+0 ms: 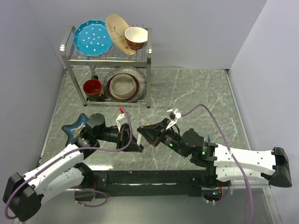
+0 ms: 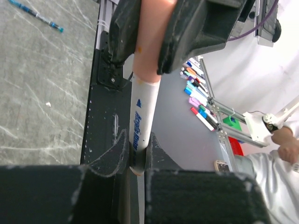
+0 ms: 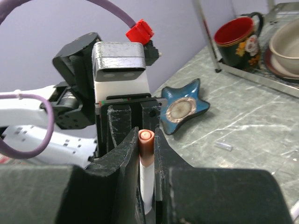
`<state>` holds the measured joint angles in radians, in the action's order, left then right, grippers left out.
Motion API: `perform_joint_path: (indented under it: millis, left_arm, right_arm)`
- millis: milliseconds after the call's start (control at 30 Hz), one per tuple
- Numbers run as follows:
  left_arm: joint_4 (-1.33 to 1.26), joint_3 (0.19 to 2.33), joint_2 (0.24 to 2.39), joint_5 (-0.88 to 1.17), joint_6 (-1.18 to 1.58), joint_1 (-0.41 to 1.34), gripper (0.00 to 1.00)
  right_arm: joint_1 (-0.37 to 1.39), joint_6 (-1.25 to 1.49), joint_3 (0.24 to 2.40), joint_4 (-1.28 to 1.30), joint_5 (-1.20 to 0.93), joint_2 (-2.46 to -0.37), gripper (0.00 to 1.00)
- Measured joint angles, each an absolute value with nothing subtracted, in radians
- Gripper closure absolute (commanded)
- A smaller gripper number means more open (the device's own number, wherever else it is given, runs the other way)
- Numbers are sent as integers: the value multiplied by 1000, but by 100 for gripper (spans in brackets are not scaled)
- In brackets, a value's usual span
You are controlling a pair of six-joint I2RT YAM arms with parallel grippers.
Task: Insert the pens into the pen caps
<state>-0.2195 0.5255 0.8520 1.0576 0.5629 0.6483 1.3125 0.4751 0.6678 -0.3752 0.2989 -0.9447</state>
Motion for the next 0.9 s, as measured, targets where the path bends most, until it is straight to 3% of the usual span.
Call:
perform_joint_path:
  millis: [467, 900]
  left_arm:
    - [-76, 615, 950, 1081, 543, 609, 99]
    - [38, 639, 950, 1171, 479, 550, 99]
  right_arm:
    - [1326, 545, 746, -232, 473, -998, 100]
    - [1327, 560, 699, -344, 418, -1013, 100]
